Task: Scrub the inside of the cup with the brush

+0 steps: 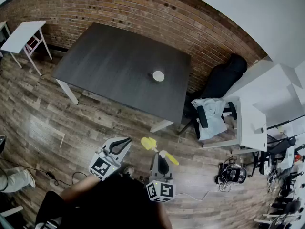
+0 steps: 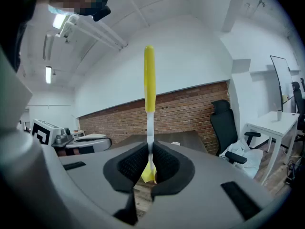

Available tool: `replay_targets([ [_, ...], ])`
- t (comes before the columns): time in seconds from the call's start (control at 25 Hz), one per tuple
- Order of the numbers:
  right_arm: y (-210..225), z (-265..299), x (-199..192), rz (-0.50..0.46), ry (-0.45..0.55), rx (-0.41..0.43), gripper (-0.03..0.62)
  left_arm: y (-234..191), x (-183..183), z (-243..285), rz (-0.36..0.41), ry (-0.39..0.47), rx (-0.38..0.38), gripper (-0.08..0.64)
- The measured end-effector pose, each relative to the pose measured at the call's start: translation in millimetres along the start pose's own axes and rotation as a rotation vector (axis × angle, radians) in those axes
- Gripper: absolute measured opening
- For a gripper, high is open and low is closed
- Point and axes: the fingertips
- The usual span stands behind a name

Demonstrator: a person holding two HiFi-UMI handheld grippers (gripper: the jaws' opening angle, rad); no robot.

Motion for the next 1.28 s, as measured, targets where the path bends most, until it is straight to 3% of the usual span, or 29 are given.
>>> replay_targets([
  [0.72,-20,5,-3,0.010,-0.001,-0.046,0.049,-17,-1,-19,-0.013,0.004,-0.013,0.049],
  [1.28,-77,20,-19,-0.014,0.009,-0.106,0.049,-60,-15,-61,-0.054,-0.013,-0.067,0.049],
])
Point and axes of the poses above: the fingertips, and each gripper's own axes: z forward along the fingers, y to its right, x out of its top, and after that the axes turned 10 degrees about y, right-handed
